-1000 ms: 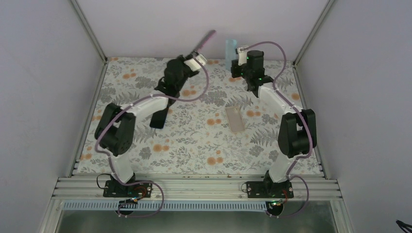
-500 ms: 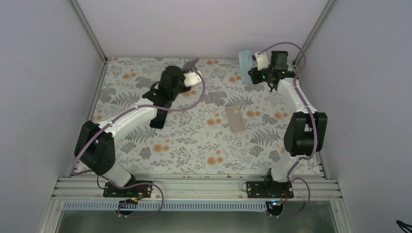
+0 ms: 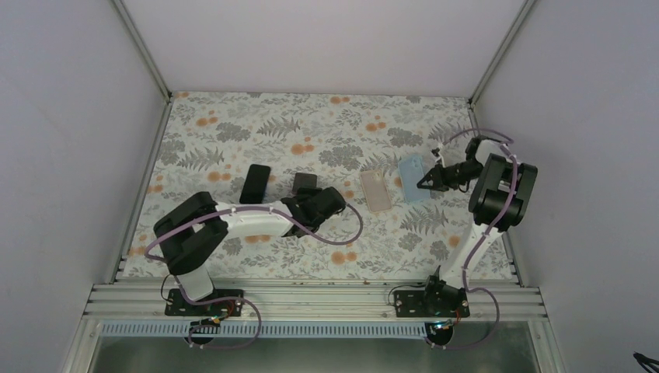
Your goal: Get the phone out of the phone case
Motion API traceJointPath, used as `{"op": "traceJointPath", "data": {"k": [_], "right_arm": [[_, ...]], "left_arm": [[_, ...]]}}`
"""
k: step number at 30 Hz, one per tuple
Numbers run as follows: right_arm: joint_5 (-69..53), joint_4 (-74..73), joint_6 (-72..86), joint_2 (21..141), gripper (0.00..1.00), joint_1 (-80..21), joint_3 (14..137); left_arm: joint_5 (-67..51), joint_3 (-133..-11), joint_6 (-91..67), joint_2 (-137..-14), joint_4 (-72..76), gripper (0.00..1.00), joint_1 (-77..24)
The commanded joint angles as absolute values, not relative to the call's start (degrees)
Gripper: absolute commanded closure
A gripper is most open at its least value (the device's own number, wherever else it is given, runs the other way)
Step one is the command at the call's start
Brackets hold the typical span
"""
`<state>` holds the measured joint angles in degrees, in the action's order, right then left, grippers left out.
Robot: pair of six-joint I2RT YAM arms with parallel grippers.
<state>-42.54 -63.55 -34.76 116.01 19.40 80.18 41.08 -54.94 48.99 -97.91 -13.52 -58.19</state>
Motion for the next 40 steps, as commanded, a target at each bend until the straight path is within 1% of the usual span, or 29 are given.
{"op": "traceJointPath", "data": {"k": [1,2,3,5,6,7,8,9,10,11,12,15,16,18,20,22,25,28,31,35,38,40], "right_arm": [[-42.1,-67.3,-40.6,114.5,0.96,19.2,76.5],[-41.7,-67.1,-40.8,114.4,0.96,19.2,75.3],[-40.8,-66.8,-41.0,114.3,0.96,19.2,74.2],[-39.2,-65.5,-40.5,113.8,0.92,19.4,71.7],[-38.4,-64.7,-40.2,113.5,0.86,19.4,70.8],[-37.7,-63.9,-39.6,113.1,0.74,19.7,70.1],[-37.2,-63.2,-39.2,112.6,0.62,19.9,69.6],[-36.9,-62.9,-38.8,112.0,0.45,20.3,69.2],[-36.7,-63.0,-38.8,110.5,0.23,20.5,68.9],[-36.3,-63.0,-39.0,109.0,0.05,20.7,68.4],[-35.2,-62.6,-38.7,106.8,0.01,20.9,68.1],[-29.6,-58.5,-36.7,97.3,0.0,21.2,67.4],[-26.8,-56.6,-36.1,93.2,0.0,20.8,67.4],[-23.8,-53.9,-35.5,86.3,0.0,19.6,68.4],[-25.3,-52.2,-35.1,80.6,0.0,17.9,70.7],[-28.8,-48.3,-32.9,75.3,0.0,16.4,71.7],[-35.8,-37.8,-26.0,67.5,0.0,15.9,68.4],[-38.6,-24.5,-19.2,60.0,0.0,15.6,61.7],[-36.2,-16.4,-14.4,56.4,0.0,15.5,56.3],[-30.6,-15.6,-12.5,56.3,0.0,14.0,54.2],[-34.6,-15.2,-17.2,56.5,0.0,14.0,51.5],[-33.2,-14.9,-18.2,57.1,0.0,14.0,51.2]], "left_arm": [[37.8,-56.2,44.6,-102.0,-25.0,0.93,-60.6],[35.8,-56.6,44.0,-102.1,-27.0,0.84,-61.5],[33.4,-57.1,43.2,-102.1,-28.9,0.72,-62.4],[27.5,-58.3,41.9,-102.0,-33.8,0.59,-64.6],[25.7,-59.0,40.9,-102.1,-35.8,0.48,-65.4],[23.4,-60.0,40.1,-102.3,-37.9,0.36,-66.2],[20.2,-60.8,39.9,-102.2,-40.0,0.17,-66.4],[18.3,-61.3,39.5,-102.1,-41.0,0.02,-66.4],[17.0,-61.7,39.4,-101.8,-41.3,0.0,-66.4],[15.2,-62.0,40.0,-101.1,-41.8,0.0,-66.5],[14.2,-62.4,40.3,-100.0,-42.1,0.0,-66.4],[8.9,-65.9,41.9,-95.3,-43.5,0.0,-65.7],[7.7,-68.8,41.9,-93.9,-43.3,0.0,-64.9],[1.1,-75.4,42.5,-91.9,-45.3,0.0,-61.3],[-8.4,-82.0,42.9,-90.6,-46.5,0.0,-55.3],[-16.6,-86.5,43.9,-89.5,-46.6,0.0,-47.1],[-24.3,-87.6,42.8,-86.8,-42.5,0.0,-35.7],[-25.1,-85.1,41.5,-83.8,-38.7,0.0,-29.6],[-22.8,-84.5,42.1,-83.0,-40.6,0.0,-27.2],[-23.4,-82.5,40.0,-81.3,-38.7,0.0,-25.0],[-24.0,-82.9,39.7,-81.4,-39.2,0.0,-24.5],[-23.8,-83.1,39.1,-81.3,-38.8,0.0,-24.1]]}}
